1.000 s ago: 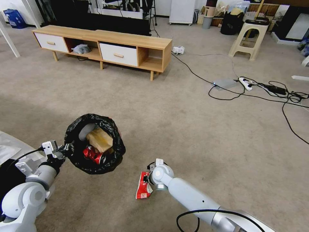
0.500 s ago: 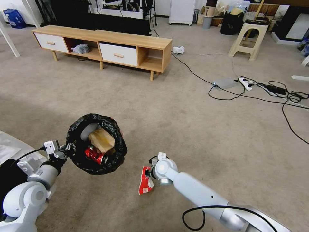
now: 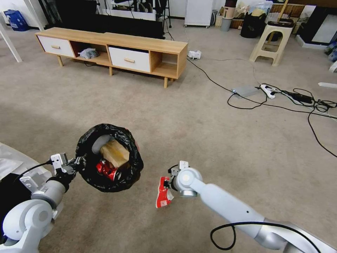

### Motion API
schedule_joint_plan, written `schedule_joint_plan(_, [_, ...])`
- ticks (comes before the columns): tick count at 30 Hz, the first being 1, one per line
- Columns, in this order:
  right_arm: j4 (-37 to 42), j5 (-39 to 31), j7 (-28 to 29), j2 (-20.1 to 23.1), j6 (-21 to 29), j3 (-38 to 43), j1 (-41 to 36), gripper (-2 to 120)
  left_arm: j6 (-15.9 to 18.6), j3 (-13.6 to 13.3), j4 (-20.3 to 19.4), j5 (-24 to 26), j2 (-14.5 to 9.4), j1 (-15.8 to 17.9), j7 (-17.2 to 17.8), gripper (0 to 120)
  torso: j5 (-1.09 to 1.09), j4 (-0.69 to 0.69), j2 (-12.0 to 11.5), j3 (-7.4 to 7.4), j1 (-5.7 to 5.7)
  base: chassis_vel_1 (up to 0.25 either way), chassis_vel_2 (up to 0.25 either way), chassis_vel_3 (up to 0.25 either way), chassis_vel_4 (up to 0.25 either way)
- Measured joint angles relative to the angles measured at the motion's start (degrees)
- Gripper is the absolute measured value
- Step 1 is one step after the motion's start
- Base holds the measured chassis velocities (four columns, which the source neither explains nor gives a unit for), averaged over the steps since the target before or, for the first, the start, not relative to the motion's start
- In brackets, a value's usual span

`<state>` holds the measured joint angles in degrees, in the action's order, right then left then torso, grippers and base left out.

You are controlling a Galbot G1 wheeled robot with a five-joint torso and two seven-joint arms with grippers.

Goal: Pick up the trash bin, then pick up the garbage from the floor and place it into the trash bin.

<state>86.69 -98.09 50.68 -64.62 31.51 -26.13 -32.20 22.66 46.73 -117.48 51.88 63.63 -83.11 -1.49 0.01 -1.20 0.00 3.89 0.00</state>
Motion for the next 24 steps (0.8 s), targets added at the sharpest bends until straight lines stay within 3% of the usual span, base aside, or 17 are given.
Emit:
schedule_joint_plan(14, [13.1, -4.2, 2.6, 11.6, -1.0, 3.3, -0.6, 1, 1.9, -3.5, -3.7, 0.0, 2.1, 0.9, 2.0, 1, 0.0, 0.02, 0.0, 0.0, 0.0, 0.0, 0.0, 0.0, 0.0])
schedule_joint_plan(24, [21.3, -4.9, 3.2, 17.7, -1.8, 6.8, -2.4, 1, 2.5, -4.3, -4.0, -0.5, 2.3, 1.1, 2.1, 1, 0.0, 0.02, 0.0, 0.0, 0.0, 0.0, 0.0, 0.0, 0.0])
